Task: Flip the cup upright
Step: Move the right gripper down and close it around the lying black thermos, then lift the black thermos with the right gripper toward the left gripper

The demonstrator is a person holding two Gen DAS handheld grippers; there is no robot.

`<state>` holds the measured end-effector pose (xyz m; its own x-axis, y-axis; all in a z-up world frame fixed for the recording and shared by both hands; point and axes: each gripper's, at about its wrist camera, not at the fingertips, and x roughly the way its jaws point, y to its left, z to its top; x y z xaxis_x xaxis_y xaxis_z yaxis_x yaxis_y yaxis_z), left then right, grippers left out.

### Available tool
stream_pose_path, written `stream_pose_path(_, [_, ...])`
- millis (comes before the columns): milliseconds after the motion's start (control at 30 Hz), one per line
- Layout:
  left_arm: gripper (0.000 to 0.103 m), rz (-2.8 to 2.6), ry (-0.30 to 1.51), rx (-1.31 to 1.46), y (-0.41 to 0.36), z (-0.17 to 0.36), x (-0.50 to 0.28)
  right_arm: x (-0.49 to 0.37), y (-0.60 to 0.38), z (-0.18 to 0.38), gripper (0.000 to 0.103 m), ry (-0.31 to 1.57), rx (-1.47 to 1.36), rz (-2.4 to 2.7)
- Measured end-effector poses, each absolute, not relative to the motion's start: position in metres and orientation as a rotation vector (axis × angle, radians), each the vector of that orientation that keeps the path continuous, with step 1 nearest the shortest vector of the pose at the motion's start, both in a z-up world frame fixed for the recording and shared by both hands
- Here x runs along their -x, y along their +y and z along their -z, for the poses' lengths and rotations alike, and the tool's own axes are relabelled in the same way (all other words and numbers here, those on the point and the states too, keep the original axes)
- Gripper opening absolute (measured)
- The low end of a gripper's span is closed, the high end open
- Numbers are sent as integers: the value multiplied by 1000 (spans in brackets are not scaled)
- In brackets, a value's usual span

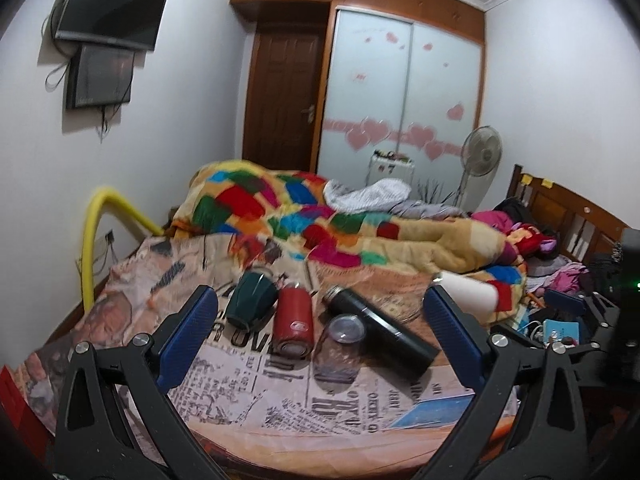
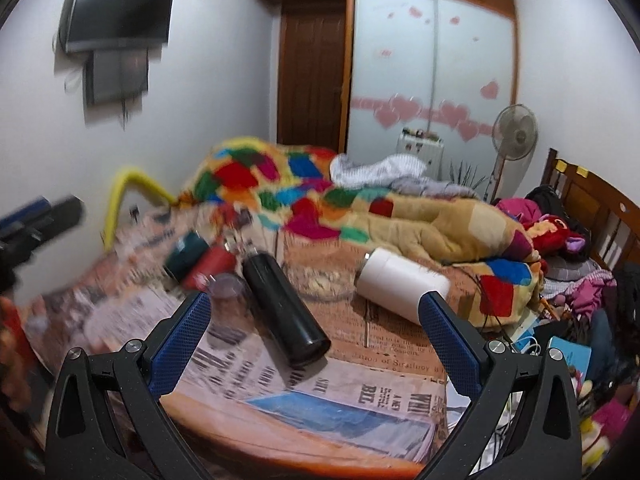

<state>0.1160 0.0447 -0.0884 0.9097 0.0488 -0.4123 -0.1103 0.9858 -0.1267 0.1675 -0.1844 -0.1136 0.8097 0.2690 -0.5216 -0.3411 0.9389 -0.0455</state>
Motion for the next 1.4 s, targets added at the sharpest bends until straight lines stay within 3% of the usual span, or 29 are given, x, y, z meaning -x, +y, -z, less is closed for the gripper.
stream_pose_path(367, [103, -169, 525, 179, 72, 142, -150, -271, -144, 192, 101, 846, 327, -484])
stream_pose_path(700, [103, -170, 557, 205, 77, 158, -159, -321, -112, 229, 77, 1058, 411, -602])
stream_pose_path(900, [103, -166, 565, 200, 75, 161, -162, -329, -103, 238, 64, 1108, 439, -644])
stream_pose_path(1400, [103, -157, 533, 170, 67, 149, -152, -324, -115, 233, 62, 1108, 367, -645])
